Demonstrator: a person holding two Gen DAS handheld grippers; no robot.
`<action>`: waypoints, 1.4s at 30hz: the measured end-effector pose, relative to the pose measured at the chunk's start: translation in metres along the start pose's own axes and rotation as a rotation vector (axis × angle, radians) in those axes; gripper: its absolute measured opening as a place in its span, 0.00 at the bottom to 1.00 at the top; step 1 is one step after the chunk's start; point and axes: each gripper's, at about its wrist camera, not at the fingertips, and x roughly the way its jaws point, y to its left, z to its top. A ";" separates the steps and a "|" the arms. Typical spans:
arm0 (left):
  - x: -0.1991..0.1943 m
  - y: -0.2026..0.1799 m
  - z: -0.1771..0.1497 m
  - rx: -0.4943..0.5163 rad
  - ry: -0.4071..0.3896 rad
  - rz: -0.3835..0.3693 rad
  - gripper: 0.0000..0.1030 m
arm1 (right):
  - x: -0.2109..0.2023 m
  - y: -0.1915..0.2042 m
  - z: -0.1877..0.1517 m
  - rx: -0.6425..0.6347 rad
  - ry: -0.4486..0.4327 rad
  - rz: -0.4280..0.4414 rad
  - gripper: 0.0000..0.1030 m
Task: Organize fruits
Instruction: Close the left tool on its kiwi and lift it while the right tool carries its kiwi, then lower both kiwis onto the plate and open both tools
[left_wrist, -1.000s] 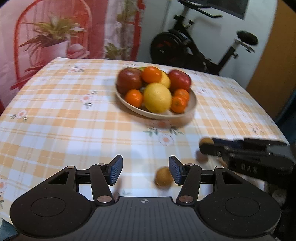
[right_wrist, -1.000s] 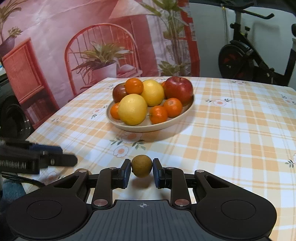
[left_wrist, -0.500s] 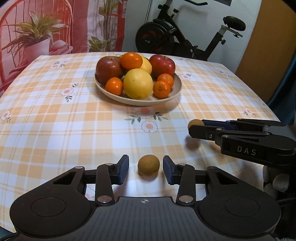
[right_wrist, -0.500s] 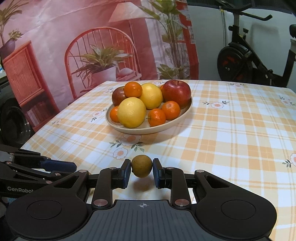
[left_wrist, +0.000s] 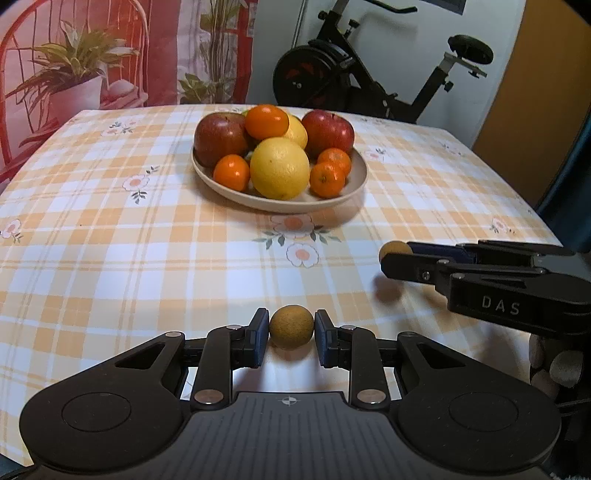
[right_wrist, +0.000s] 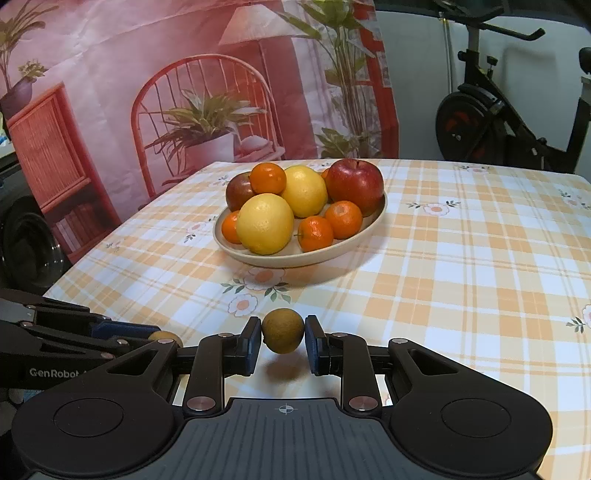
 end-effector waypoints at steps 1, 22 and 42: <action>-0.001 0.000 0.000 -0.001 -0.006 0.000 0.27 | -0.001 0.000 0.000 0.000 -0.002 -0.001 0.23; -0.007 0.008 0.082 0.028 -0.166 0.037 0.27 | 0.003 -0.010 0.051 -0.072 -0.104 -0.030 0.23; 0.042 0.025 0.120 0.036 -0.137 0.077 0.27 | 0.071 -0.028 0.098 -0.086 -0.061 -0.001 0.23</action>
